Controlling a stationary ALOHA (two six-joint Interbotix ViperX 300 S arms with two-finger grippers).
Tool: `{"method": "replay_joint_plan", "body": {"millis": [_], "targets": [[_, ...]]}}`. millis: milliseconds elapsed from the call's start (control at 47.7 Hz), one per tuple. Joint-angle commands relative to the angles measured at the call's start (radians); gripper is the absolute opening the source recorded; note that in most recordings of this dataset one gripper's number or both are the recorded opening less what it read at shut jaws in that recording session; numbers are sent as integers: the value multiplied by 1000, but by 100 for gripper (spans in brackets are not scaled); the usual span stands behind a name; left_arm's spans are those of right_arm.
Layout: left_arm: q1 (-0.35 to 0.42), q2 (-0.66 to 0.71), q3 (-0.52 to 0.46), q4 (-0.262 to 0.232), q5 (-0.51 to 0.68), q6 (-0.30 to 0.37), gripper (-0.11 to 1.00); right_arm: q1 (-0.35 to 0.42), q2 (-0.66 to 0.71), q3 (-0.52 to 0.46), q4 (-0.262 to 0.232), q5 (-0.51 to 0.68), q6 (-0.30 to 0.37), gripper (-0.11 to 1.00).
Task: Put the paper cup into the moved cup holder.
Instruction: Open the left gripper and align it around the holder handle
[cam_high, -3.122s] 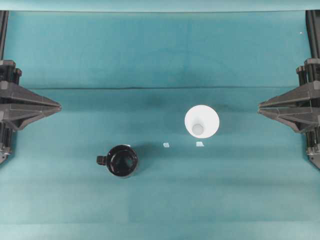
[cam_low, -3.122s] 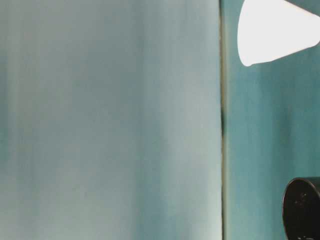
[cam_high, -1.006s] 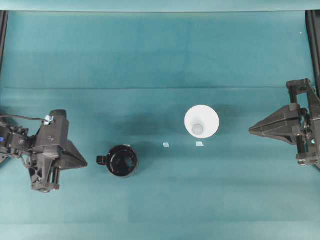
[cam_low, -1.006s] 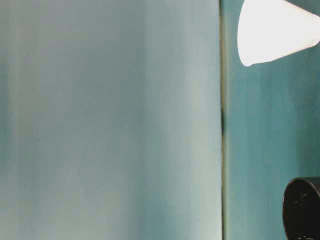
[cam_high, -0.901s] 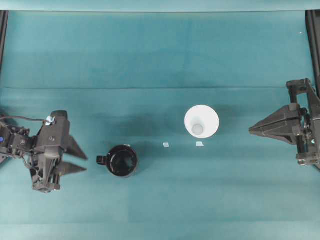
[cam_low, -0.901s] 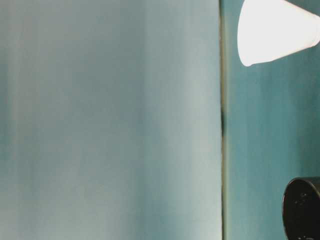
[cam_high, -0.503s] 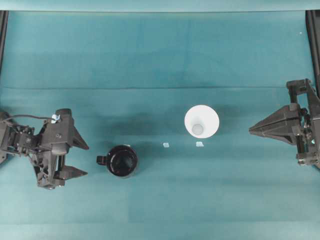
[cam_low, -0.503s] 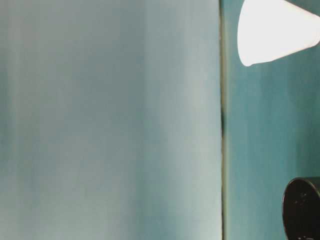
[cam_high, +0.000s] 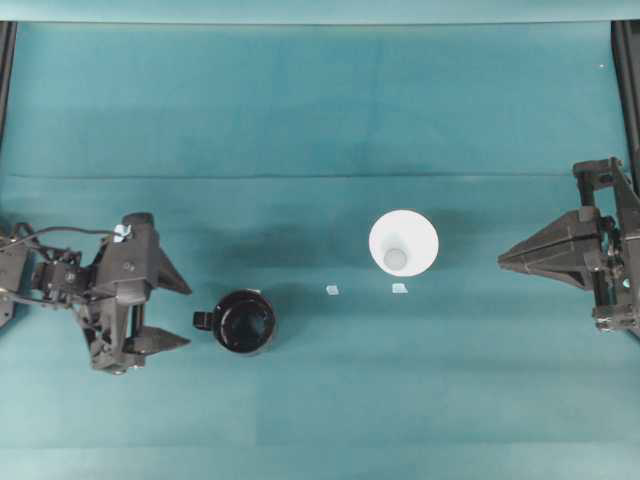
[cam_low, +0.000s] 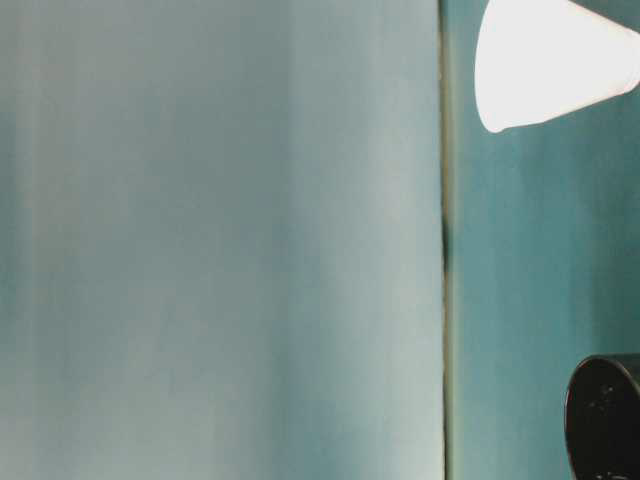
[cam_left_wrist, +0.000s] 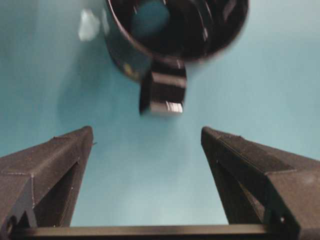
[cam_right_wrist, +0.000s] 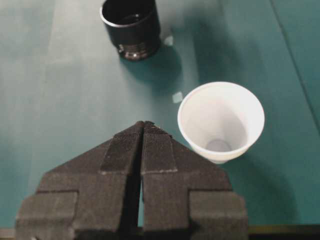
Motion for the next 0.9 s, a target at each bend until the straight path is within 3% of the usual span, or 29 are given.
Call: {"method": "replay_joint_plan", "body": {"millis": [0, 880], "targets": [[3, 9, -17, 2, -31, 2, 91, 2, 6, -17, 3, -5, 9, -4], [3, 66, 20, 2, -230, 5, 89, 2, 6, -20, 3, -5, 37, -4]]}}
